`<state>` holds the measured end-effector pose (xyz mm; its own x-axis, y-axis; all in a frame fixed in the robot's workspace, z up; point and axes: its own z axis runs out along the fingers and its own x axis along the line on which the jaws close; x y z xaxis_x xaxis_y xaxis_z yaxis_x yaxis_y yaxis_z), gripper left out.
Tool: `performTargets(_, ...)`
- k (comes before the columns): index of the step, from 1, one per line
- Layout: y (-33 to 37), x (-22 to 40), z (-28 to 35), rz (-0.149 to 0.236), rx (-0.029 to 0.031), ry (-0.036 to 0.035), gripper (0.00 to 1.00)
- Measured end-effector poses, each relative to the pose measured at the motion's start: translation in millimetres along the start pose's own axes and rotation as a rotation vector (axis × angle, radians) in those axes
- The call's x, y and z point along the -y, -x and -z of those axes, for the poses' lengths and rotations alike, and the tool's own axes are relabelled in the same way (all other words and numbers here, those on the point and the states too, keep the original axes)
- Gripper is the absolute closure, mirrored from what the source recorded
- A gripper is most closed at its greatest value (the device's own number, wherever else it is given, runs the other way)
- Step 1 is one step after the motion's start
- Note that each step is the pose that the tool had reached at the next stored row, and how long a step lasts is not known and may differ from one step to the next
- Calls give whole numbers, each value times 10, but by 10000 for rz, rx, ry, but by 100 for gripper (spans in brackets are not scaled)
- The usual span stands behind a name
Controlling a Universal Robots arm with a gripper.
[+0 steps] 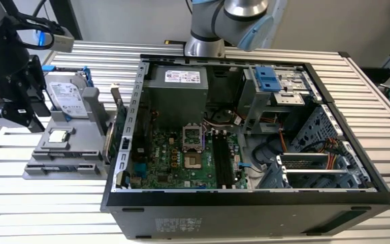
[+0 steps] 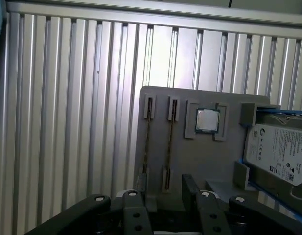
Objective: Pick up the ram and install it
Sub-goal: 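Pick up the ram and move it above insertion slot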
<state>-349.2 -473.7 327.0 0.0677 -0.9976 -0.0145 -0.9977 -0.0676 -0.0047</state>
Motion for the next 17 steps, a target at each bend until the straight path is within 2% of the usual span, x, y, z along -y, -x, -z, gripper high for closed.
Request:
performTargets(1,0,0,-9,-1,-6,-4,0)
performTargets(5,0,0,-58,0,-99,6,0)
performTargets(7,0,0,-93,1,-118,8,0)
performTargets(17,-2,-2,-254,-14,-134,9,0)
